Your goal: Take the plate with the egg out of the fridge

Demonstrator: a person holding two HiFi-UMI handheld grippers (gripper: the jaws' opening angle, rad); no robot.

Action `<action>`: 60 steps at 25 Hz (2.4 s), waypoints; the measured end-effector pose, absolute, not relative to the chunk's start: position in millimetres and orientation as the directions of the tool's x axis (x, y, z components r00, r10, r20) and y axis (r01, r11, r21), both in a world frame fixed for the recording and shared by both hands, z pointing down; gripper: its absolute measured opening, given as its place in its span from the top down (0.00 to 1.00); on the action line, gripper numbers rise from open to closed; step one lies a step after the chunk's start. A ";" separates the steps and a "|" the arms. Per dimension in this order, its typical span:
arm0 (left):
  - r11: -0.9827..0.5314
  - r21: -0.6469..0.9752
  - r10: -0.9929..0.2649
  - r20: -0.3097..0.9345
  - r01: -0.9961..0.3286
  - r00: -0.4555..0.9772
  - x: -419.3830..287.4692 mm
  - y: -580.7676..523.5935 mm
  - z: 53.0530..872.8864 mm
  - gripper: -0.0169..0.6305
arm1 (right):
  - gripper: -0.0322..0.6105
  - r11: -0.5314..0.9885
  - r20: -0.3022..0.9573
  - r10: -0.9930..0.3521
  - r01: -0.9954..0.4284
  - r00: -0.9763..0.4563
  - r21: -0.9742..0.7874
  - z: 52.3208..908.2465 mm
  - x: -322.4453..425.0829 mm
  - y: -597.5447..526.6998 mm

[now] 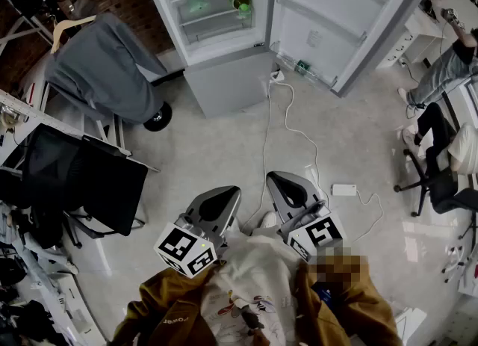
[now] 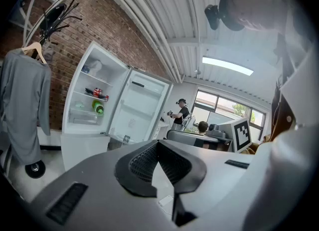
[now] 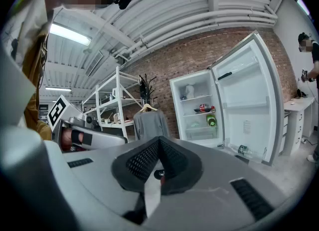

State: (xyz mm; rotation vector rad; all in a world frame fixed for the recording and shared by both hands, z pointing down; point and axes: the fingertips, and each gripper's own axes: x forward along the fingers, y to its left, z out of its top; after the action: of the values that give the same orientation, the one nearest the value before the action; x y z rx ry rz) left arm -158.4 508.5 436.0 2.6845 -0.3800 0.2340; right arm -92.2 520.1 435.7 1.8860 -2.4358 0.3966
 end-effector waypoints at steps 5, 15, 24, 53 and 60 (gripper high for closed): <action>-0.869 0.389 -0.237 0.215 -0.306 0.947 -145.5 509.5 443.2 0.96 | 0.94 0.265 0.176 -0.940 -0.951 -0.292 -0.159 439.5 -86.8 522.5; -0.858 0.404 -0.242 0.227 -0.317 0.943 -133.1 525.2 450.5 0.96 | 0.94 0.313 0.113 -0.923 -0.889 -0.367 -0.334 446.9 -74.8 538.5; -0.849 0.394 -0.269 0.253 -0.353 0.929 -108.6 546.4 462.8 0.96 | 0.94 0.283 0.116 -0.928 -0.872 -0.355 -0.400 452.8 -27.1 555.3; -0.806 0.491 -0.252 0.221 -0.330 0.942 -51.7 407.9 477.9 0.96 | 0.94 0.210 0.226 -0.921 -0.892 -0.318 -0.400 484.9 18.9 431.9; -0.788 0.508 -0.287 0.195 -0.347 0.938 -77.1 325.0 469.0 0.96 | 0.94 0.229 0.223 -0.916 -0.891 -0.334 -0.392 471.3 1.1 352.5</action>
State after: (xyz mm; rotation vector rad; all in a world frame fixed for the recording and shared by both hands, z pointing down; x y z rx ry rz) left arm -77.1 325.0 469.0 2.5331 -0.4506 0.1441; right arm 1.1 352.5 471.3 1.8429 -2.5045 0.7364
